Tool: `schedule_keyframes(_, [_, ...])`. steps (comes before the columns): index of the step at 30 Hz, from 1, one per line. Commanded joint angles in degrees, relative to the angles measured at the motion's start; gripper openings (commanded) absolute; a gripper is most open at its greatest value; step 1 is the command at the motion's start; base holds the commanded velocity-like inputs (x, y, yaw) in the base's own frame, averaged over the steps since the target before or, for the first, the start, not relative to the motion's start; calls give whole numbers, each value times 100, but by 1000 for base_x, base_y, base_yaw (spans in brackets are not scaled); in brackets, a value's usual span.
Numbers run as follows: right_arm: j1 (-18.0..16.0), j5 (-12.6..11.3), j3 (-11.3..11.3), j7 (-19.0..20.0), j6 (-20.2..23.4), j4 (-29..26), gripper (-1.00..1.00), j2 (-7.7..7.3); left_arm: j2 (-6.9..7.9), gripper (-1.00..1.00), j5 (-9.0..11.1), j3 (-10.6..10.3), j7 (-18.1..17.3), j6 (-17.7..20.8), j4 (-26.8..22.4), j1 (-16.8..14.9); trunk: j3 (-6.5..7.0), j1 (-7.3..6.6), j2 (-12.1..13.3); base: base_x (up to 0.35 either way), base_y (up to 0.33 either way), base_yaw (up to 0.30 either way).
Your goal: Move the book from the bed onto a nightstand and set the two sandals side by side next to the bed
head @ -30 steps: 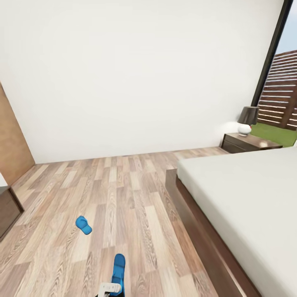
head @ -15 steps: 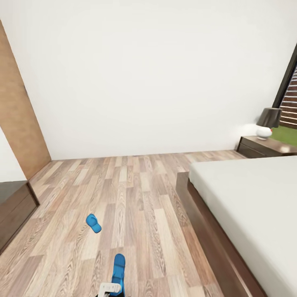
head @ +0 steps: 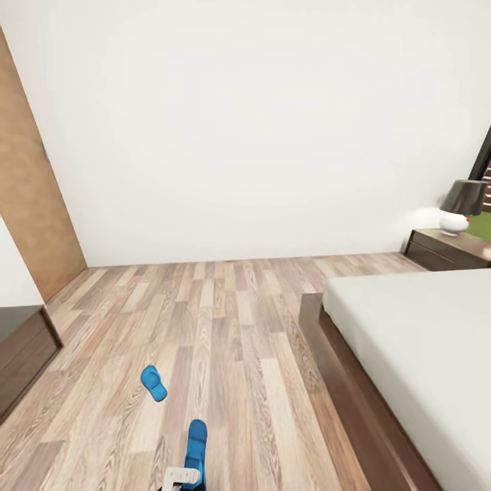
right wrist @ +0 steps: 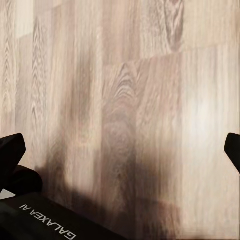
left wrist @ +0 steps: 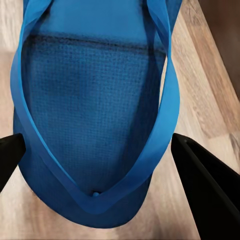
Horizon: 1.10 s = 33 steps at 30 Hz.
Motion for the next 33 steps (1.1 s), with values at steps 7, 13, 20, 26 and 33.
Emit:
schedule_keyframes(7, [-2, 52, -49, 29, 27, -7, 100, 2, 5, -100, 58, -42, 8, -22, 6, -4, -6, 2, -2, 315, 0, 0])
schedule_keyframes(13, [-2, 58, -49, 36, 26, -7, 100, 2, 5, -100, 58, -42, 8, -22, 6, -4, -6, 2, -2, 315, 0, 0])
schedule_keyframes(20, [-2, 59, -49, 34, 26, -7, 100, 2, 5, -100, 58, -42, 8, -22, 6, -4, -6, 2, -2, 315, 0, 0])
schedule_keyframes(26, [-2, 59, -49, 37, 26, -7, 100, 2, 5, -100, 58, -42, 8, -22, 4, -4, -6, 2, -2, 315, -42, 0])
schedule_keyframes(33, [-2, 59, -49, 34, 25, -7, 100, 2, 6, -100, 58, -42, 5, -22, 6, -4, -6, 2, -2, 310, -125, 0])
